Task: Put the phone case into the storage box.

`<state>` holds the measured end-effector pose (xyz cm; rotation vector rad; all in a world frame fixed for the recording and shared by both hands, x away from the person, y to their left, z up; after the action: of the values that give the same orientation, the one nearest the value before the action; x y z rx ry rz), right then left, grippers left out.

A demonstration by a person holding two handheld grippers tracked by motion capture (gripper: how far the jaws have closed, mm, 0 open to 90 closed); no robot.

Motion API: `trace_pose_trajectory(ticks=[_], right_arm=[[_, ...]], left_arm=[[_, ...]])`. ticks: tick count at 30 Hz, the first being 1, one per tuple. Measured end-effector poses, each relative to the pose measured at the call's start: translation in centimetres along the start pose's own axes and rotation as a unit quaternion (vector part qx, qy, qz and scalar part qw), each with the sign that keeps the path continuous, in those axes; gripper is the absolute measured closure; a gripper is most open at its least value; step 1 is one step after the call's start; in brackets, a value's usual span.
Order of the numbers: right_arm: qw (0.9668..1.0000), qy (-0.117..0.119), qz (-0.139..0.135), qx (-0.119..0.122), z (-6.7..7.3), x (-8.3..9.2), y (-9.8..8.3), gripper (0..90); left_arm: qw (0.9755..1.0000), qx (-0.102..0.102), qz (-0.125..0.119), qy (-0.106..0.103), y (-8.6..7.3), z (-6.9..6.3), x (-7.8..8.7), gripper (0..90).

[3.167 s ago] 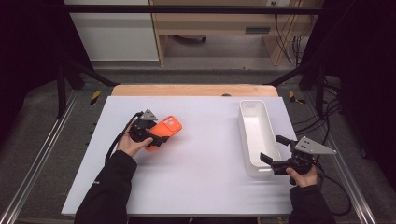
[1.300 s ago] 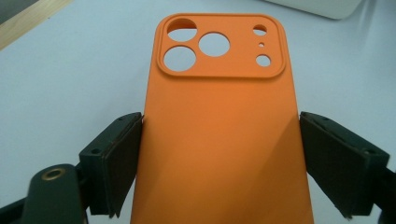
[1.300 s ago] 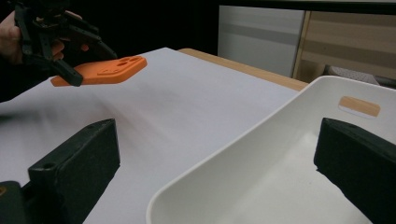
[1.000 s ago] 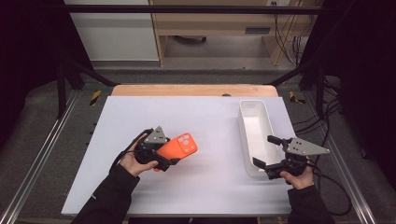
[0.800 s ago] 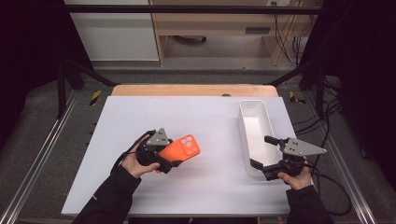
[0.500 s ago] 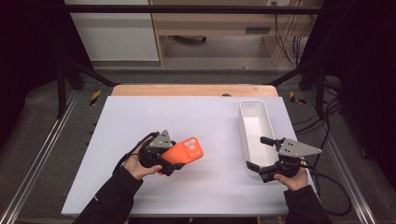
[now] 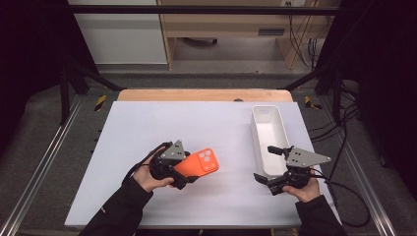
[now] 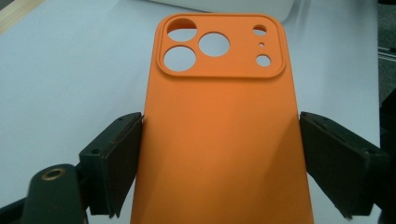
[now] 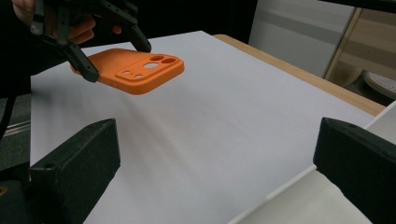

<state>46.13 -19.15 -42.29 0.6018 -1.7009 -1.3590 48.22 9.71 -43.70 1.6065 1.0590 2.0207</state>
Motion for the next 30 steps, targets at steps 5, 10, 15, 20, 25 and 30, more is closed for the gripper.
trace_pose_trajectory(ticks=[5,10,15,20,25,30], right_arm=[[0.9999,0.008,0.005,0.01,0.5,-0.3,0.2,1.1],[0.9996,0.016,0.017,0.017,0.9,-0.7,0.1,1.3],[0.999,0.027,0.024,0.026,1.4,-1.1,0.1,1.5],[0.9983,0.039,0.026,0.034,1.8,-1.2,0.2,1.5],[0.9976,0.047,0.029,0.042,2.2,-1.6,0.2,1.6],[0.9968,0.056,0.033,0.046,2.6,-1.7,0.3,1.7]], left_arm=[[0.9999,-0.013,-0.002,-0.007,0.5,-0.8,-0.2,15.7],[0.9997,-0.024,-0.002,-0.009,0.7,-1.4,-0.4,15.6],[0.9995,-0.03,0.0,-0.015,0.9,-1.8,-0.7,15.7],[0.999,-0.037,-0.005,-0.022,1.2,-2.3,-0.9,15.6],[0.9987,-0.041,-0.01,-0.028,1.5,-2.6,-0.9,15.7],[0.9985,-0.044,-0.018,-0.028,1.8,-2.8,-0.8,15.6]])
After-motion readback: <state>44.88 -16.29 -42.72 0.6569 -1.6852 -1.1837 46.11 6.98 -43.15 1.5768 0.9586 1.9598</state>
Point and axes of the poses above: each handheld gripper's, and its own axes: x roughly backward along the jaws, y roughly out of its top, z roughly to its left, the point moved 6 cm from there along -x, roughly forward along the jaws, and after that the axes turned 1 degree about y, right-handed, at the moved point
